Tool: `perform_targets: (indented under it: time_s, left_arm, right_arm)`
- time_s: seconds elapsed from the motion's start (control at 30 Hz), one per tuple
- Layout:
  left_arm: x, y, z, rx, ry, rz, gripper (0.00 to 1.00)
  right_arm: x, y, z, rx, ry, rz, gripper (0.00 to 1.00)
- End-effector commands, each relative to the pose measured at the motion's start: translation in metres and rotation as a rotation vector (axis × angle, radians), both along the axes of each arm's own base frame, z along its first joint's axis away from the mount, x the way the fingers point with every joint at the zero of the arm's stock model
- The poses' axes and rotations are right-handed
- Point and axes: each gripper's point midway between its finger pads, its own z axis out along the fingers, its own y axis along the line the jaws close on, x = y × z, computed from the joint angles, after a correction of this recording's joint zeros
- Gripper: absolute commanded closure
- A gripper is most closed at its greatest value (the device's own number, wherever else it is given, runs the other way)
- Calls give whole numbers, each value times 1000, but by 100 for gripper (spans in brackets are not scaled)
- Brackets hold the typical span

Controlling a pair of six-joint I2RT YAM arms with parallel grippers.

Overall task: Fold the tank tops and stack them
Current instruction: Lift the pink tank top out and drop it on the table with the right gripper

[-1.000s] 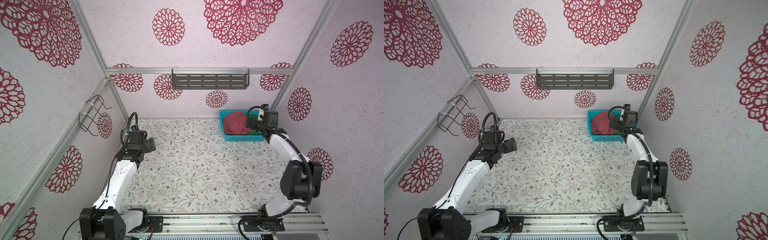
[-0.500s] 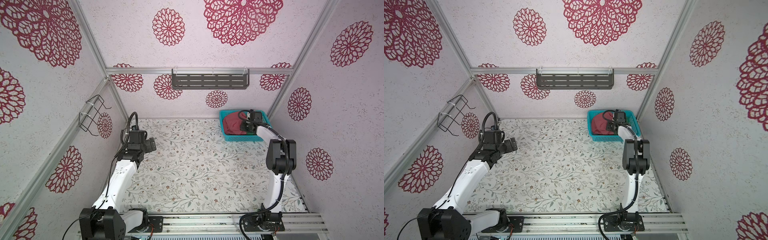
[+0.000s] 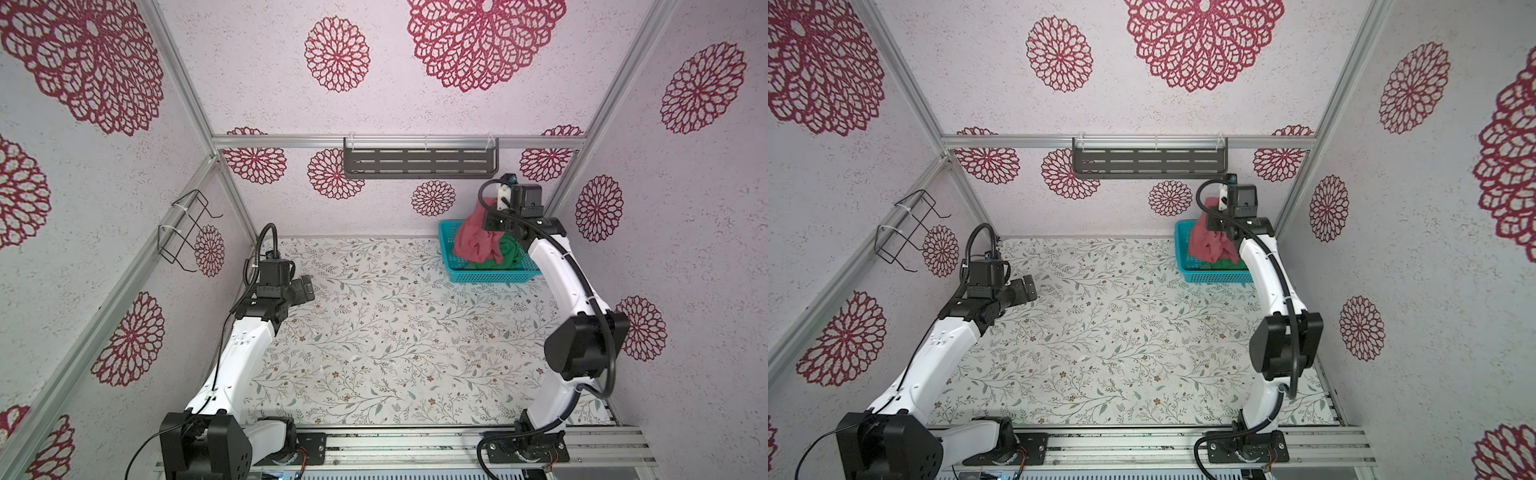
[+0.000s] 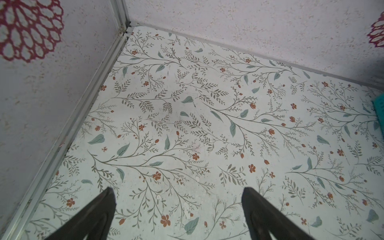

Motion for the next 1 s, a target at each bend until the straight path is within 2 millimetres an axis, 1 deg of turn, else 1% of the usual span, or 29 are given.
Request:
perform_targets:
  time_s: [0.0,0.03,0.13,0.2,0.27,0.33,0.4,0.47,0.53,0.6,0.63,0.67,0.73,0.8,0.83,0.87,0.9,0.97]
  left_arm:
    - [3,-11,24,-44,-96,-39,0]
    - [3,-10,27,-44,-114,-38,0]
    - [1,-9,34,-41,-144,-34,0]
    - [0,-8,35,-40,-149,-30,1]
    - [0,-8,35,-42,-148,-27,1]
    - [1,-8,33,-47,-139,-25,1]
    - [2,-8,29,-49,-117,-20,2]
    - [2,-7,23,-49,-85,-12,2]
    - [2,-6,17,-46,-49,-4,2]
    - [3,-4,12,-44,-22,5,3]
    - [4,-3,10,-47,-12,9,4]
    - [4,-3,8,-50,-4,10,5]
    - [5,-6,4,-65,14,1,6]
    - [7,-11,-1,-85,34,-16,7]
    - [8,-13,-3,-96,44,-23,8]
    - [8,-15,-5,-107,54,-30,8]
    - [9,-18,-8,-114,65,-38,9]
    - [9,-20,-12,-117,87,-43,9]
  right_arm:
    - [-61,49,73,-91,-129,157,100]
    - [-76,65,84,-102,-155,200,100]
    - [-117,107,108,-97,-221,336,100]
    - [-139,130,118,-62,-245,427,100]
    - [-154,151,120,-15,-245,514,100]
    - [-158,166,113,35,-218,566,100]
    - [-147,175,91,59,-158,562,100]
    - [-132,180,60,68,-82,525,100]
    - [-115,188,18,97,9,482,100]
    - [-104,199,-21,117,93,480,100]
    - [-95,204,-38,121,128,468,100]
    - [-86,208,-52,119,155,459,100]
    - [-62,213,-78,115,206,430,100]
    - [-35,215,-93,137,239,394,100]
    - [-20,216,-98,152,243,385,100]
    - [-8,217,-102,166,243,381,97]
    - [5,217,-103,182,238,369,87]
    - [24,211,-105,183,238,332,57]
